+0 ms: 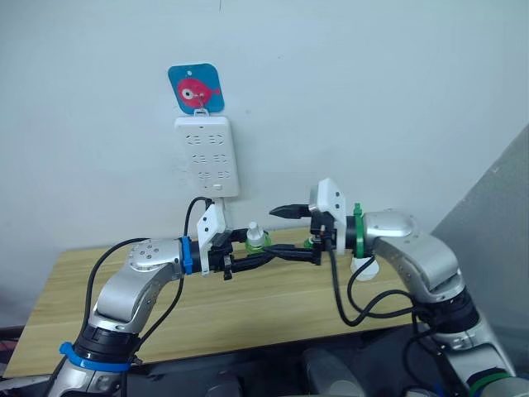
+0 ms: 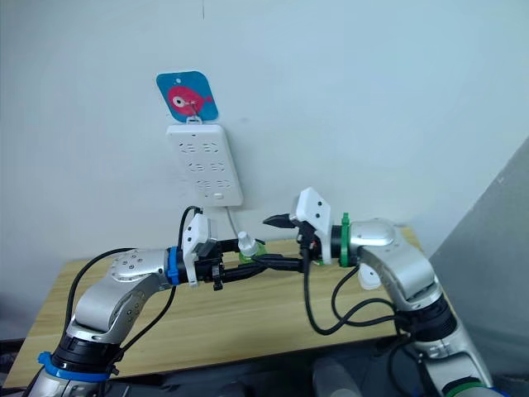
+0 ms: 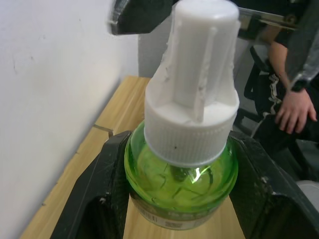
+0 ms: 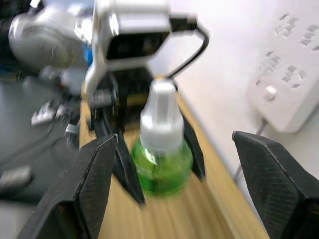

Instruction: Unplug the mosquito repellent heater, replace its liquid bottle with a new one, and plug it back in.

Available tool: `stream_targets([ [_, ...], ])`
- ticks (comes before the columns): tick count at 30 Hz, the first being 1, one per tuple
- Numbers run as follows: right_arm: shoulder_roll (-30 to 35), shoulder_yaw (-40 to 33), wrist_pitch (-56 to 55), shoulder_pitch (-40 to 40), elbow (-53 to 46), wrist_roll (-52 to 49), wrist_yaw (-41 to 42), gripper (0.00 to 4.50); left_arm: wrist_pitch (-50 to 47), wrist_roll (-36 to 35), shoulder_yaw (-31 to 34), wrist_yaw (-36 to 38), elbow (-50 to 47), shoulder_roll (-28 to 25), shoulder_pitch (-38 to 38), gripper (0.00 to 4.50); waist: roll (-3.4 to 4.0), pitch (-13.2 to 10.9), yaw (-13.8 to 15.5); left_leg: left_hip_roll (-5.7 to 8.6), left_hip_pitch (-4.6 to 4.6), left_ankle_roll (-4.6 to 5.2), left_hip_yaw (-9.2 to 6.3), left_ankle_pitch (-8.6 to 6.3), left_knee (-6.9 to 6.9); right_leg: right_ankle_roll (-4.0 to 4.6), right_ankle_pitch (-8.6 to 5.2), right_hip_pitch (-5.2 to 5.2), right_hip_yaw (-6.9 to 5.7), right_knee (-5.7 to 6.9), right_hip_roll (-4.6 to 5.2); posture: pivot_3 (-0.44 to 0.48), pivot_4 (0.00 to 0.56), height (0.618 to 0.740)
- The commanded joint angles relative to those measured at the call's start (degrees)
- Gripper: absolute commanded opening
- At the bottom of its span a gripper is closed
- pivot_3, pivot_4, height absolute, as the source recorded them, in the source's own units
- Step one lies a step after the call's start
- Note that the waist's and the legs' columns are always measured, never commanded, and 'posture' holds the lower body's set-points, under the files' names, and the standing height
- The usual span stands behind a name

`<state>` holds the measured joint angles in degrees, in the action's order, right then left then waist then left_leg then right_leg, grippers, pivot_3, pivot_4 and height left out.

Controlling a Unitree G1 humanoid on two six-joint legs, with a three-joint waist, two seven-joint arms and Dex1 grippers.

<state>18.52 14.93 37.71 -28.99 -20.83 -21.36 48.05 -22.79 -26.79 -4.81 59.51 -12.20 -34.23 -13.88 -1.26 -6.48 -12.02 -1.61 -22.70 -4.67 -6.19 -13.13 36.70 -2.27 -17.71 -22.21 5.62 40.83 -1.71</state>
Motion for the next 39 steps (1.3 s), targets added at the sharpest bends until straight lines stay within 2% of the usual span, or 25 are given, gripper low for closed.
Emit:
stream_targets([
  [1, -2.2, 1.6, 0.0, -0.7, -2.1, 1.8, -5.0, 3.85, 2.0, -0.1, 1.1, 0.6, 0.3, 0.2, -1.2, 2.29, 0.01, 0.0, -0.3, 0.00, 0.00, 0.00, -0.01, 0.00, 0.00, 0.00, 0.00, 0.01, -0.01, 0.00, 0.00, -0.211, 0.051, 0.740],
  [4, -4.0, 3.2, -0.7, -1.4, -0.3, 3.2, -7.0, 3.85, 2.6, 0.0, 1.0, 1.0, 0.9, 0.2, -1.6, 2.29, 0.01, 0.0, -0.4, 0.01, -0.04, 0.00, -0.01, 0.00, 0.00, 0.00, 0.00, 0.01, -0.01, -0.06, 0.01, -0.211, 0.047, 0.740],
  [11, -2.7, 3.1, -3.8, -3.8, 4.7, 4.7, -5.4, 3.85, 3.2, 0.3, 0.8, 0.9, 1.0, 0.7, -1.7, 2.29, 0.01, 0.0, -0.5, 0.01, -0.06, 0.00, -0.02, 0.00, 0.00, 0.00, 0.00, 0.00, -0.02, -0.07, 0.01, -0.197, 0.042, 0.740],
  [20, 8.1, -1.2, -1.6, -4.6, 3.3, -0.1, 3.6, 3.85, 3.6, 0.8, 1.0, 0.5, 1.0, 0.7, -1.4, 2.29, 0.00, 0.0, -0.5, 0.03, -0.06, 0.00, -0.03, 0.00, 0.00, 0.00, 0.00, 0.01, -0.03, -0.08, 0.03, -0.194, 0.040, 0.740],
  [25, 12.9, -1.1, 1.3, -3.2, -1.5, -3.6, 7.8, 3.85, 3.9, 1.0, 1.2, 0.4, 1.2, 0.7, -1.2, 2.29, 0.00, 0.0, -0.6, 0.02, -0.04, 0.00, -0.02, 0.00, -0.01, 0.02, -0.02, 0.00, -0.03, -0.08, 0.02, -0.195, 0.038, 0.740],
  [32, 3.8, 3.3, 1.9, -3.5, -2.7, 0.4, -2.8, 3.85, 4.6, 1.2, 0.8, 0.4, 1.2, 0.6, -1.3, 2.29, 0.00, 0.0, -0.8, 0.00, -0.03, 0.00, -0.03, 0.00, -0.02, 0.04, -0.03, 0.00, -0.03, -0.04, -0.01, -0.196, 0.039, 0.740],
  [39, -2.1, 6.3, 1.1, -4.6, 0.6, 4.5, -8.5, 3.85, 5.0, 1.6, 0.4, 0.2, 1.0, 1.0, -1.4, 2.29, 0.00, 0.0, -0.6, 0.05, -0.08, -0.01, -0.04, 0.00, 0.00, 0.05, -0.03, 0.00, -0.05, -0.07, 0.07, -0.197, 0.040, 0.740],
])
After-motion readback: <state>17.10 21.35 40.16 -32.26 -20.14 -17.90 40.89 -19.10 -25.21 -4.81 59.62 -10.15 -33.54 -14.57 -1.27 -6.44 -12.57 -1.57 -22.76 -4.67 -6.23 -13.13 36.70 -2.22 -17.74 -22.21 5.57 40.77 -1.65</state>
